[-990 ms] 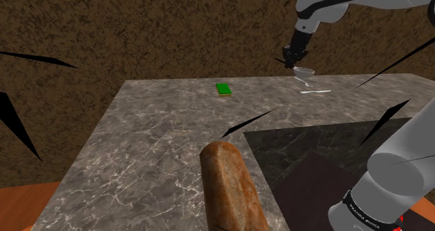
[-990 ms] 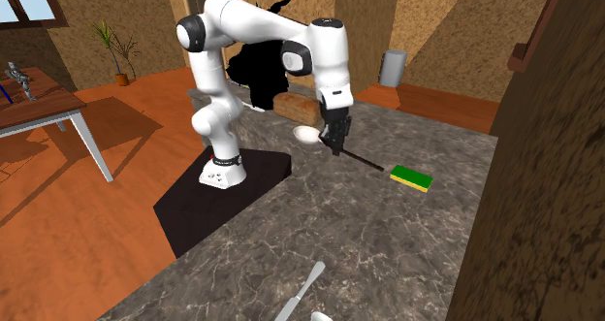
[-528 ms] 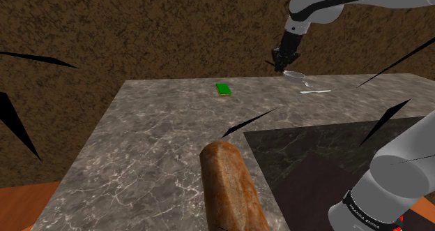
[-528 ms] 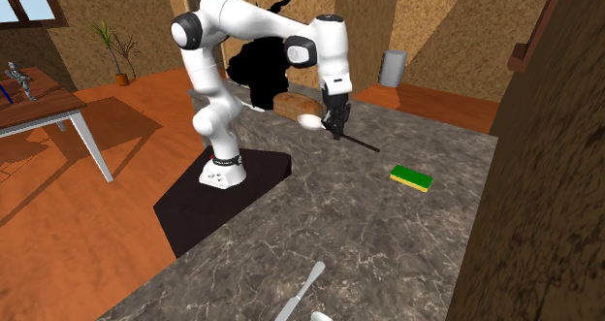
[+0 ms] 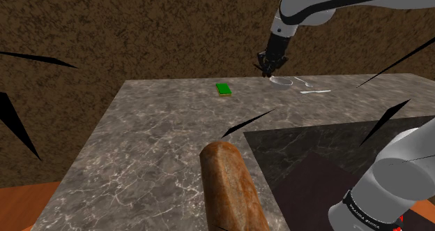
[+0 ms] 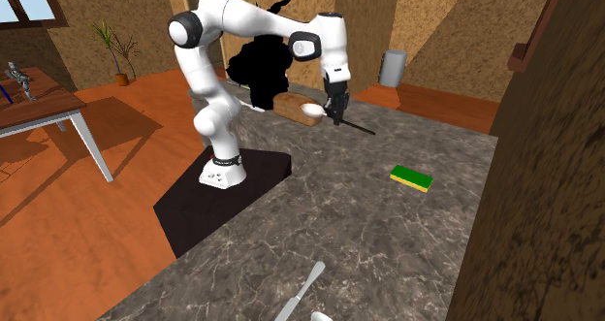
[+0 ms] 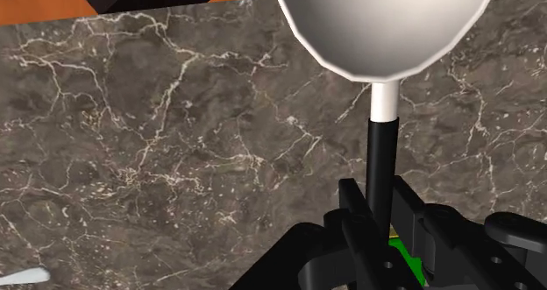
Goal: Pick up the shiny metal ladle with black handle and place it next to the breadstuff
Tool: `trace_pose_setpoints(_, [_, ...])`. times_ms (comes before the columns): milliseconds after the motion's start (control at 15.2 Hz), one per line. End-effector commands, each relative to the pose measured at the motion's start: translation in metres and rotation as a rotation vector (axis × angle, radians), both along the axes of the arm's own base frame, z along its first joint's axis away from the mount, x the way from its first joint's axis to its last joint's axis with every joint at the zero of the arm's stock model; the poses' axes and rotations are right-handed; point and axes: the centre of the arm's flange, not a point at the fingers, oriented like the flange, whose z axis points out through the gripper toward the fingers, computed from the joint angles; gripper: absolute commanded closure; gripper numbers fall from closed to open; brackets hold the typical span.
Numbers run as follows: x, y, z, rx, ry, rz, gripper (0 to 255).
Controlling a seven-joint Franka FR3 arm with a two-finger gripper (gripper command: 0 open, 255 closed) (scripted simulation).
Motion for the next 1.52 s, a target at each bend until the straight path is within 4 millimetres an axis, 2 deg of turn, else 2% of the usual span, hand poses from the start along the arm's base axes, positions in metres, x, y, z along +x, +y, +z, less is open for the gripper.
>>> trace_pose_setpoints(0, [-0.001, 0.028, 0.002, 0.000, 0.000, -0.001, 255])
trace_pose_setpoints(1452, [-0.010, 0.318, 0.003, 0.000, 0.000, -0.001, 255])
